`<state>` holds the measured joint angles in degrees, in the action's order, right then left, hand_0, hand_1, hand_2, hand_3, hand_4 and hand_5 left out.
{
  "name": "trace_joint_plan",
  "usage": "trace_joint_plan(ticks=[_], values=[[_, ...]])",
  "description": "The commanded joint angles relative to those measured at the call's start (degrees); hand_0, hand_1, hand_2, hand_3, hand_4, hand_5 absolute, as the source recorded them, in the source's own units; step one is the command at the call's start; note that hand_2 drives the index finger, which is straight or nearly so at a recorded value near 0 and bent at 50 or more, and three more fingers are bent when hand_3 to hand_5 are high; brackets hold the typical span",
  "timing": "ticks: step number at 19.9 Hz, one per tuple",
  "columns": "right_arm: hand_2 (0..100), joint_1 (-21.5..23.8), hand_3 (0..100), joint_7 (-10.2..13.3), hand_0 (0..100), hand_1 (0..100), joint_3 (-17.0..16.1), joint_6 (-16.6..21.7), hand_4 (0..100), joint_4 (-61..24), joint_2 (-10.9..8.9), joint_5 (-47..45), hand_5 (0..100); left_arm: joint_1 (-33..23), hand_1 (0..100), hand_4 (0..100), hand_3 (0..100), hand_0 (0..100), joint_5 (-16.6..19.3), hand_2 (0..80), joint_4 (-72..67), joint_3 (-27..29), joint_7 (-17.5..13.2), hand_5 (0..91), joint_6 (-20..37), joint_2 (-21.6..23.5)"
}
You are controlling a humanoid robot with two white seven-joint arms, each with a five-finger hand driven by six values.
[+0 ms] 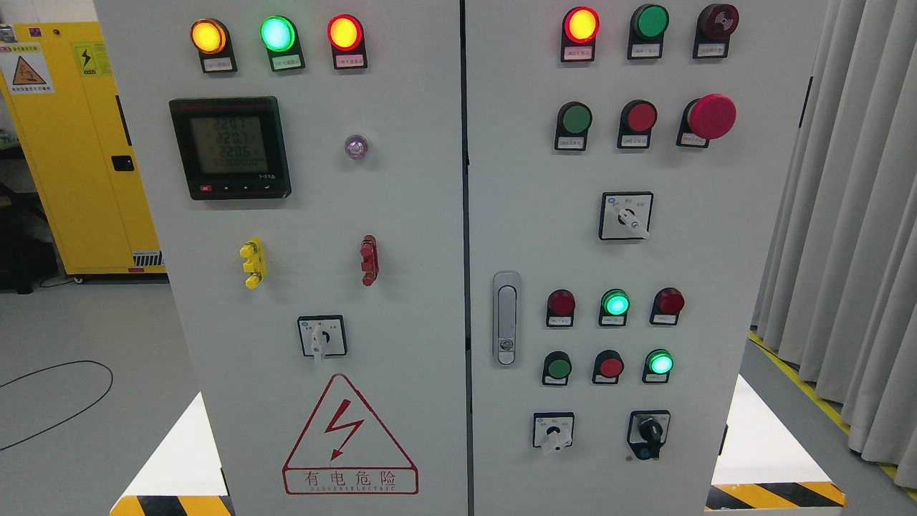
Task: Turn on light switch 1
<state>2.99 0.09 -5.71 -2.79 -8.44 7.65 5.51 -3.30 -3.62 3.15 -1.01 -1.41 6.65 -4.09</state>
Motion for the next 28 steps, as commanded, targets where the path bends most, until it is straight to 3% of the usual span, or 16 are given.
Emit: trace_joint_plan(ticks=[1,12,15,19,26,27,28], values=[[4,0.0,0,0.0,0,50,0.0,0.0,0,0.0,0.0,0.0,0,0.0,0,0,0,36,-0.6,0.0,0.4,-0.7,-0.2,0.0,0.0,-0.5],[4,0.0,0,0.0,0,50,0.0,0.0,0,0.0,0.0,0.0,0,1.2,0,0,0,36,-1.6,0.0,1.4,-0.7,0.2,0.0,0.1,0.0],[4,0.0,0,0.0,0,50,0.0,0.0,0,0.0,0.0,0.0,0,0.8,0,0,0,35,-4.5,0.0,8.0,-0.7,0.4,0.0,0.5,0.1],[4,0.0,0,0.0,0,50,0.0,0.0,0,0.0,0.0,0.0,0,-0.5,0,0,0,33,-4.3,0.0,17.1,1.6,1.6,0.0,0.8,0.9],[4,0.0,0,0.0,0,50,0.0,0.0,0,0.0,0.0,0.0,0,-12.3,3,0,0,34,-2.3,0.0,50.3,3.0,2.8,0.0,0.9,2.2],[4,0.0,0,0.0,0,50,0.0,0.0,0,0.0,0.0,-0.1,0,-14.0,3,1,4,35,-2.3,0.0,54.7,3.0,2.8,0.0,1.0,3.0],[4,0.0,0,0.0,0,50,0.0,0.0,0,0.0,0.0,0.0,0,-15.2,3,9,11,35,-2.3,0.0,58.2,3.0,2.8,0.0,1.0,3.6]])
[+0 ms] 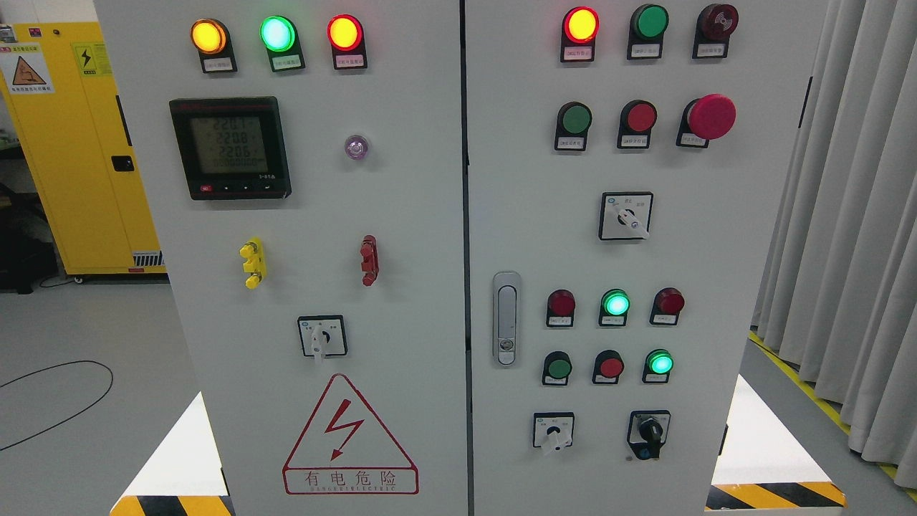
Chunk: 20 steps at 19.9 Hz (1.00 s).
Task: Turn on light switch 1
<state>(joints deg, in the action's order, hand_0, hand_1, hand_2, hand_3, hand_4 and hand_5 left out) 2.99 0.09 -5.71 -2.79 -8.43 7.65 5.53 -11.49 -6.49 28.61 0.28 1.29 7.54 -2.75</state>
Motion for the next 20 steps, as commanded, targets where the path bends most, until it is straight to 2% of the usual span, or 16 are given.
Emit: trace_joint_plan(ticks=[1,3,4,5,6,7,8,9,10,11,12,13,14,15,17,20], values=[[4,0.0,0,0.0,0,50,0.0,0.0,0,0.0,0.0,0.0,0,-7.8,3,13,13,36,0.6,0.0,35.7,1.7,0.1,0.0,0.3,2.7],[4,0.0,0,0.0,0,50,0.0,0.0,0,0.0,0.0,-0.1,0,-9.0,4,17,17,37,0.7,0.0,40.9,2.1,0.2,0.0,1.6,3.5],[4,0.0,0,0.0,0,50,0.0,0.0,0,0.0,0.0,0.0,0,-9.4,6,25,23,36,0.7,0.7,42.4,2.1,0.7,0.0,2.8,3.6],[4,0.0,0,0.0,0,50,0.0,0.0,0,0.0,0.0,-0.1,0,-9.5,7,32,26,36,0.7,3.2,43.2,2.4,2.4,0.0,4.2,3.6],[4,0.0,0,0.0,0,50,0.0,0.0,0,0.0,0.0,-0.1,0,-9.5,8,34,28,35,0.7,4.1,43.4,2.3,4.7,1.6,5.7,3.6],[4,0.0,0,0.0,0,50,0.0,0.0,0,0.0,0.0,0.0,0,-9.4,10,38,31,34,0.7,6.8,44.2,2.1,6.7,8.0,7.3,3.6],[4,0.0,0,0.0,0,50,0.0,0.0,0,0.0,0.0,-0.1,0,-9.4,12,43,35,33,0.7,10.1,46.2,2.1,7.5,20.4,8.4,3.7],[4,0.0,0,0.0,0,50,0.0,0.0,0,0.0,0.0,-0.1,0,-9.4,12,44,36,32,0.7,11.0,48.9,2.2,7.7,22.3,9.0,3.7],[4,0.0,0,0.0,0,50,0.0,0.0,0,0.0,0.0,-0.1,0,-9.6,14,48,40,32,0.7,14.3,51.8,2.3,7.8,29.2,9.1,3.9],[4,0.0,0,0.0,0,50,0.0,0.0,0,0.0,0.0,0.0,0,-9.8,20,57,47,30,0.7,22.5,54.9,2.4,8.2,41.0,9.0,4.2],[4,0.0,0,0.0,0,50,0.0,0.0,0,0.0,0.0,-0.1,0,-10.1,21,58,49,30,0.7,24.1,57.8,2.4,9.1,43.0,9.0,4.3],[4,0.0,0,0.0,0,50,0.0,0.0,0,0.0,0.0,-0.1,0,-10.3,26,65,57,29,0.7,33.7,60.9,2.4,10.0,50.8,9.0,4.6],[4,0.0,0,0.0,0,50,0.0,0.0,0,0.0,0.0,-0.1,0,-10.6,32,66,61,26,0.7,37.4,64.0,2.4,10.7,52.5,9.0,5.1],[4,0.0,0,0.0,0,50,0.0,0.0,0,0.0,0.0,0.0,0,-10.9,33,67,62,25,0.7,38.9,67.1,2.4,10.9,52.9,8.9,5.6],[4,0.0,0,0.0,0,50,0.0,0.0,0,0.0,0.0,-0.1,0,-12.0,44,71,71,16,0.6,49.2,72.4,2.4,10.9,55.4,8.4,6.0],[4,0.0,0,0.0,0,50,0.0,0.0,0,0.0,0.0,-0.1,0,-12.2,51,71,75,10,0.5,55.5,77.4,2.4,11.1,53.4,8.4,6.0]])
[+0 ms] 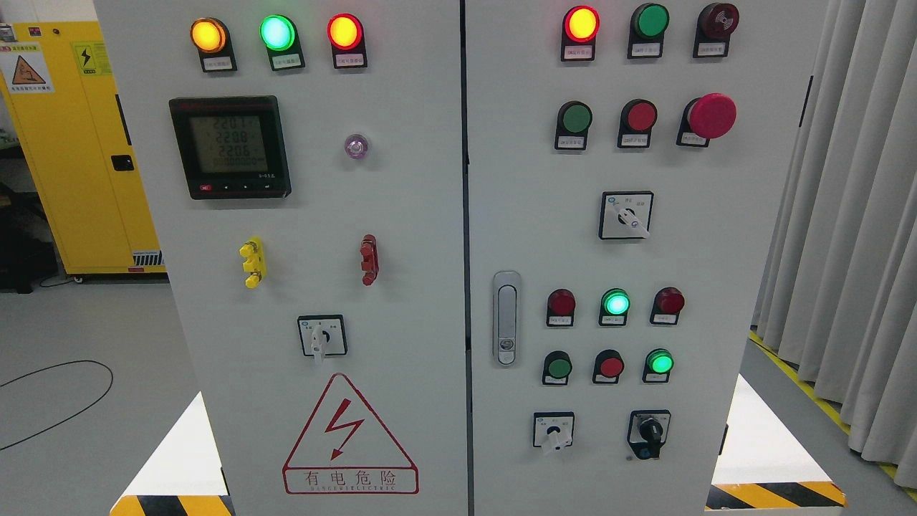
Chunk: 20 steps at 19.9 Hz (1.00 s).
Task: Turn on light switch 1
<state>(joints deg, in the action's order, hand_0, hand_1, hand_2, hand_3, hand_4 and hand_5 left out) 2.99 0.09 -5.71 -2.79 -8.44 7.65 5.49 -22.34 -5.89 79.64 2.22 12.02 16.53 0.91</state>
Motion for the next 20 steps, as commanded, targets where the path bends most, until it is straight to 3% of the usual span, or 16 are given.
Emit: trace_joint_plan(ticks=[1,9,14,20], values=[[4,0.0,0,0.0,0,50,0.0,0.0,0,0.0,0.0,0.0,0,-1.3,52,72,75,9,-0.2,55.9,27.7,0.4,0.4,54.2,-0.6,2.3],[4,0.0,0,0.0,0,50,0.0,0.0,0,0.0,0.0,0.0,0,0.1,61,78,85,4,0.2,58.1,34.5,0.3,0.8,61.4,-3.6,2.0],[4,0.0,0,0.0,0,50,0.0,0.0,0,0.0,0.0,0.0,0,6.1,64,79,87,20,0.2,57.7,35.1,-0.1,1.9,64.1,-8.2,2.2],[4,0.0,0,0.0,0,50,0.0,0.0,0,0.0,0.0,0.0,0,10.7,64,80,87,25,1.8,56.9,38.5,-0.5,2.0,66.2,-13.7,2.4]])
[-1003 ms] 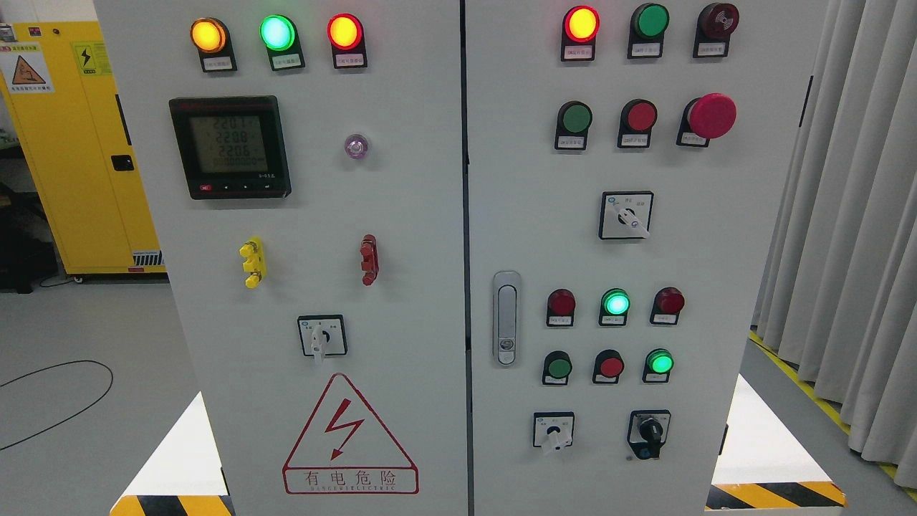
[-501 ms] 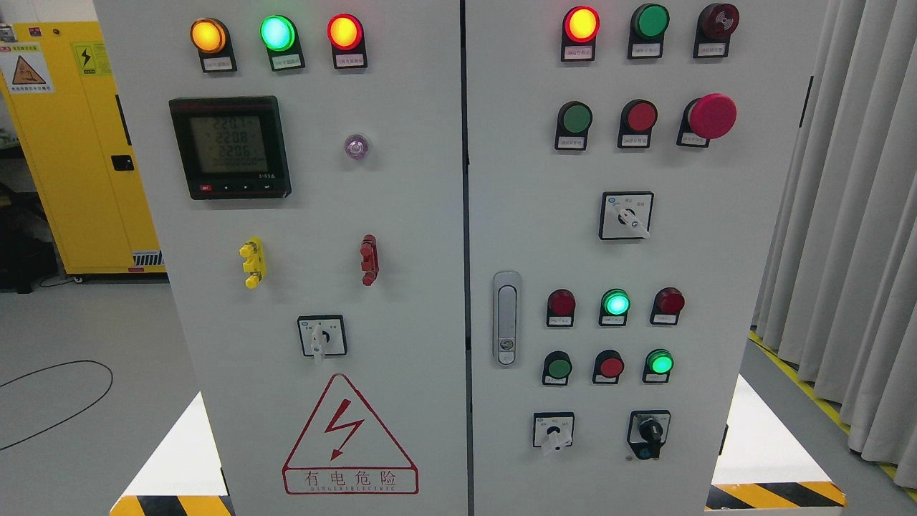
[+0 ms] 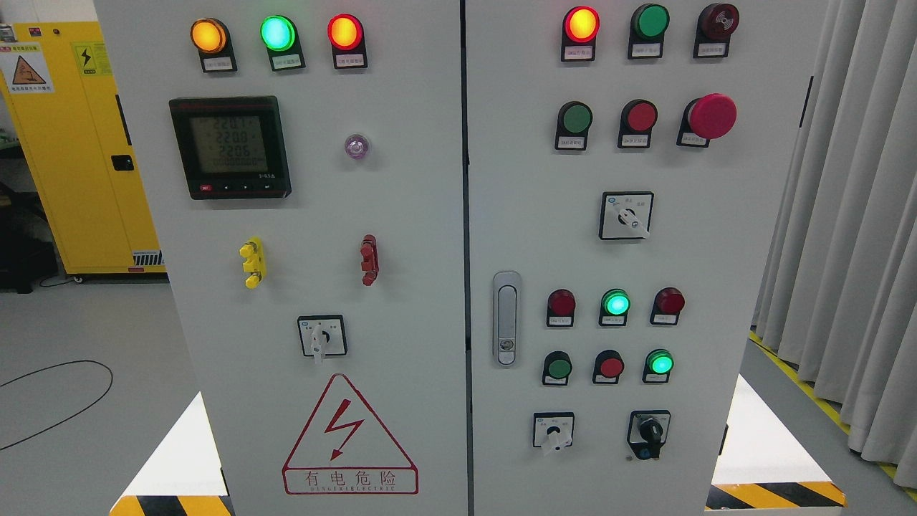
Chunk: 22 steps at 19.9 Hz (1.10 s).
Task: Turn on light switch 1
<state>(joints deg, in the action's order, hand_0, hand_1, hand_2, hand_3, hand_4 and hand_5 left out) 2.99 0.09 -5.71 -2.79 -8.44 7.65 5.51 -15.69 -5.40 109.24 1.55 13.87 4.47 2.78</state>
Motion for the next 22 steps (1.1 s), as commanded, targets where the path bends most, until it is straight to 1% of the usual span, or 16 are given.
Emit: trace_joint_plan(ticks=[1,2,3,4,5,8,12,14,16,18,22], values=[[4,0.0,0,0.0,0,50,0.0,0.0,0,0.0,0.0,0.0,0,4.8,64,80,87,25,2.7,56.9,9.0,0.2,0.5,66.5,-1.8,0.6],[4,0.0,0,0.0,0,50,0.0,0.0,0,0.0,0.0,0.0,0,5.7,64,80,87,25,4.2,56.8,9.0,0.0,1.0,68.1,-2.7,0.5],[4,0.0,0,0.0,0,50,0.0,0.0,0,0.0,0.0,0.0,0,6.5,64,80,87,25,4.6,56.6,9.1,-0.2,1.4,68.8,-3.9,0.5],[4,0.0,0,0.0,0,50,0.0,0.0,0,0.0,0.0,0.0,0,7.6,64,80,87,25,4.7,56.4,9.3,-0.7,1.7,69.3,-5.2,0.5],[4,0.0,0,0.0,0,50,0.0,0.0,0,0.0,0.0,0.0,0,8.2,64,80,87,23,4.7,55.0,9.3,-0.8,1.8,71.2,-5.8,0.5],[4,0.0,0,0.0,0,50,0.0,0.0,0,0.0,0.0,0.0,0,10.4,63,81,87,18,4.8,53.6,9.3,-2.2,2.0,72.1,-7.1,0.2],[4,0.0,0,0.0,0,50,0.0,0.0,0,0.0,0.0,-0.1,0,15.2,60,81,87,16,4.8,51.7,9.3,-3.1,2.0,73.1,-11.8,-0.1],[4,0.0,0,0.0,0,50,0.0,0.0,0,0.0,0.0,0.0,0,18.5,60,81,87,15,4.8,51.0,9.2,-3.5,2.9,73.4,-14.5,0.0],[4,0.0,0,0.0,0,50,0.0,0.0,0,0.0,0.0,-0.1,0,20.5,59,81,87,14,4.8,51.0,9.2,-3.6,3.0,73.4,-16.6,0.4],[4,0.0,0,0.0,0,50,0.0,0.0,0,0.0,0.0,-0.1,0,21.4,60,81,87,13,4.8,51.3,9.2,-3.6,3.0,73.5,-18.3,0.4],[4,0.0,0,0.0,0,50,0.0,0.0,0,0.0,0.0,0.0,0,22.8,60,84,89,11,4.7,52.7,9.2,-3.7,3.2,75.5,-19.1,0.1]])
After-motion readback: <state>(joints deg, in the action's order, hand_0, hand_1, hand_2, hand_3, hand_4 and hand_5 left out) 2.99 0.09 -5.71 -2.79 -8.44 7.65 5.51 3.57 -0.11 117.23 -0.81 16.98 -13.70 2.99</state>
